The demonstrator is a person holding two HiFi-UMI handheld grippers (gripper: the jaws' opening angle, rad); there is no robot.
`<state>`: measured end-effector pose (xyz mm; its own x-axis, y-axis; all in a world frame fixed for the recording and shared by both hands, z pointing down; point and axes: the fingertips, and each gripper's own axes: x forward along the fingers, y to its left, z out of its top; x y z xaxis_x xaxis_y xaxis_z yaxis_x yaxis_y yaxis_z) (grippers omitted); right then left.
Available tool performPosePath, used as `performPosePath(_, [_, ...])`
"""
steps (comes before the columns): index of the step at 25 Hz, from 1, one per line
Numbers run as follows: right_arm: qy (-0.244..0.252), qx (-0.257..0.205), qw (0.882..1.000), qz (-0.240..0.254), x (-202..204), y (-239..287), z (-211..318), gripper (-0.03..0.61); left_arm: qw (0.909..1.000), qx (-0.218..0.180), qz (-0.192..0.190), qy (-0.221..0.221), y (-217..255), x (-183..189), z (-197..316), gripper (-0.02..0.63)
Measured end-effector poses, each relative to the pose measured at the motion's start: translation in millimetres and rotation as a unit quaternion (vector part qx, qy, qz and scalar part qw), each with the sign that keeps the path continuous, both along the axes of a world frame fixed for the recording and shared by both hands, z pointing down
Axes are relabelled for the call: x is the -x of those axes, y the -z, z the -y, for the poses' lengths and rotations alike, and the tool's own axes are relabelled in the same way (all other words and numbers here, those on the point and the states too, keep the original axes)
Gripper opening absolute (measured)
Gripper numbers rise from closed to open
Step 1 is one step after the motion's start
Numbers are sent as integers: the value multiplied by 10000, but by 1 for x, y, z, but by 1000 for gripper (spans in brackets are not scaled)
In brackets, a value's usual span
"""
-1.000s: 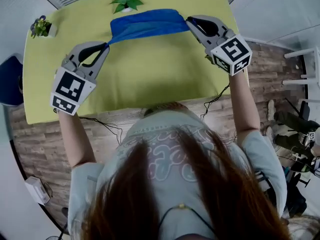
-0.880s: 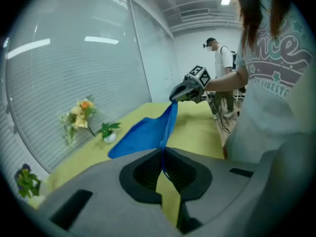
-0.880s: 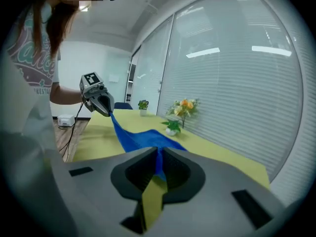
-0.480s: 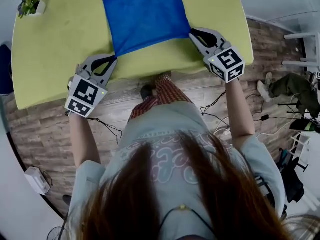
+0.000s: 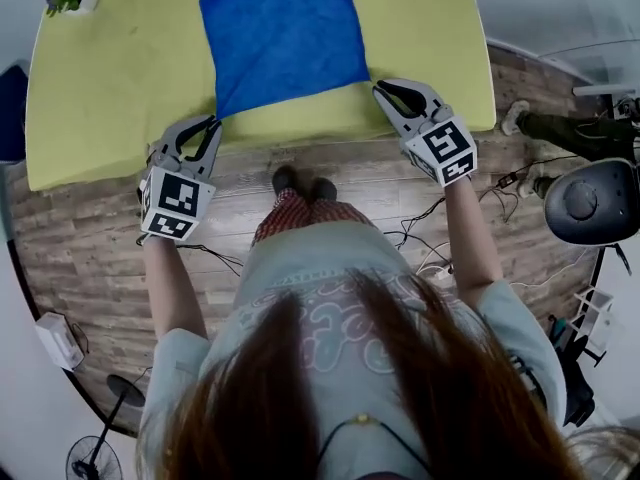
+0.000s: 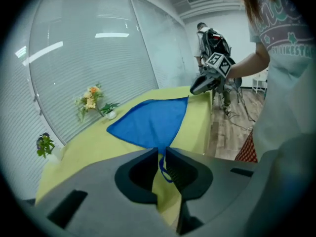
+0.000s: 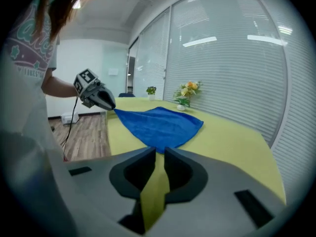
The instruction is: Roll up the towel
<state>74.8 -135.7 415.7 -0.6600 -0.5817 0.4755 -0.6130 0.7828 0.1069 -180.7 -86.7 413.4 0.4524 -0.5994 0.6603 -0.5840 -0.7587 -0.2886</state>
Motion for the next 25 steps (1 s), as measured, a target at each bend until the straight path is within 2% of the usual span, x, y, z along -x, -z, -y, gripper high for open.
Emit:
performPosePath(2, [319,-118,9989,-313,0,-4,-1,98,9993,-140,146,310,-2,5,-2,25])
performPosePath(4, [638,-274,9961,-543,4,-9,5,98,9985,-212,207,454,-2,6,-6,39])
performPosePath(7, [1142,-530,9869,-1005,13,-18,13,103,9981,-323,348,394,-2,3,-10,117])
performPosePath(10, [1476,-509,9790,-1314,19,-29,15,101,9969,-471,511,365,-4,1,-4,120])
performPosePath(13, [1531,-212,9808,-1185,21,-33,16,92,9968,-383,656,255,-12,1,5,120])
performPosePath(15, [1492,-152,9820,-1147,19,-31,19,39,9958,-209,885,127,-25,3,8,115])
performPosePath(16, [1487,-190,9817,-1170,19,-29,20,29,9953,-127,957,93,-30,5,7,108])
performPosePath(19, [1490,-474,9771,-1446,17,-24,21,21,9948,-50,1014,62,-34,8,5,30])
performPosePath(22, [1482,-645,9749,-1529,13,-17,14,23,9952,-43,977,-1,-33,6,3,17])
performPosePath(25, [1484,-792,9706,-1723,7,-18,6,23,9969,38,780,12,-32,3,-4,12])
